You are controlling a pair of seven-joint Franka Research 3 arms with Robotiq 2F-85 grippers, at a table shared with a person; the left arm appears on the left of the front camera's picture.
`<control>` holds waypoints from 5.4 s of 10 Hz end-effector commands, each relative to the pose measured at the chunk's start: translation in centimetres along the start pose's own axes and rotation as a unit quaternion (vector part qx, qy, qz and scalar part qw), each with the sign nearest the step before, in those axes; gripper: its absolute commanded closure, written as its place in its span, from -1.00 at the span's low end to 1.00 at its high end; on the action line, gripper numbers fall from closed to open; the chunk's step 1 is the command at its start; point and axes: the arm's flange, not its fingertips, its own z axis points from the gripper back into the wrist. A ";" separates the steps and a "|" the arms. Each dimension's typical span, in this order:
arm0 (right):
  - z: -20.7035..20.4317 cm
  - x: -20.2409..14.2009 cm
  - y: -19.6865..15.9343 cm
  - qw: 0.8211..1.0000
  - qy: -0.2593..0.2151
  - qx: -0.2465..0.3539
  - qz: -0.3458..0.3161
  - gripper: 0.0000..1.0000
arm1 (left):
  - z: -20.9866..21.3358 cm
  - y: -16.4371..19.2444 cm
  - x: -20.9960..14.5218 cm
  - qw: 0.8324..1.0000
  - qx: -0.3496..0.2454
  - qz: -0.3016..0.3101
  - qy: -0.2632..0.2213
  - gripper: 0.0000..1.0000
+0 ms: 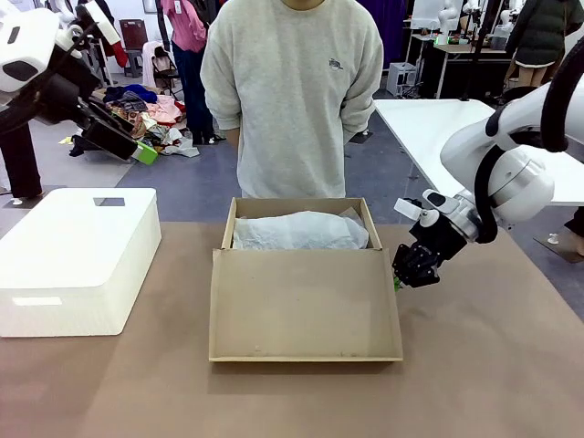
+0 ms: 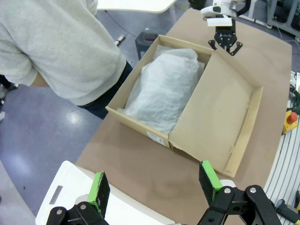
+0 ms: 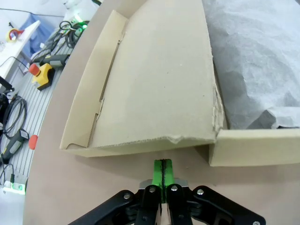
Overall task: Pack the shoes into the box.
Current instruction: Close the Shoes Box, then press down on the lid of the Shoes Box.
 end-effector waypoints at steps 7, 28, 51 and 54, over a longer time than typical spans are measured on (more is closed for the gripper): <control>-1.0 0.0 2.1 0.993 -0.092 0.046 0.063 1.00 | 0.1 0.0 0.0 1.000 -0.005 -0.001 -0.002 -1.00; 5.4 5.5 -0.8 0.960 -0.243 -0.118 0.076 1.00 | 0.1 0.0 0.0 1.000 -0.005 -0.001 -0.002 -1.00; 7.8 13.4 8.6 0.977 -0.063 -0.205 0.002 -1.00 | -4.7 -1.3 3.8 0.993 0.020 0.111 0.044 1.00; 8.3 14.7 11.6 0.968 -0.037 -0.247 -0.035 -1.00 | -8.0 -1.5 4.9 0.991 0.010 0.127 0.032 1.00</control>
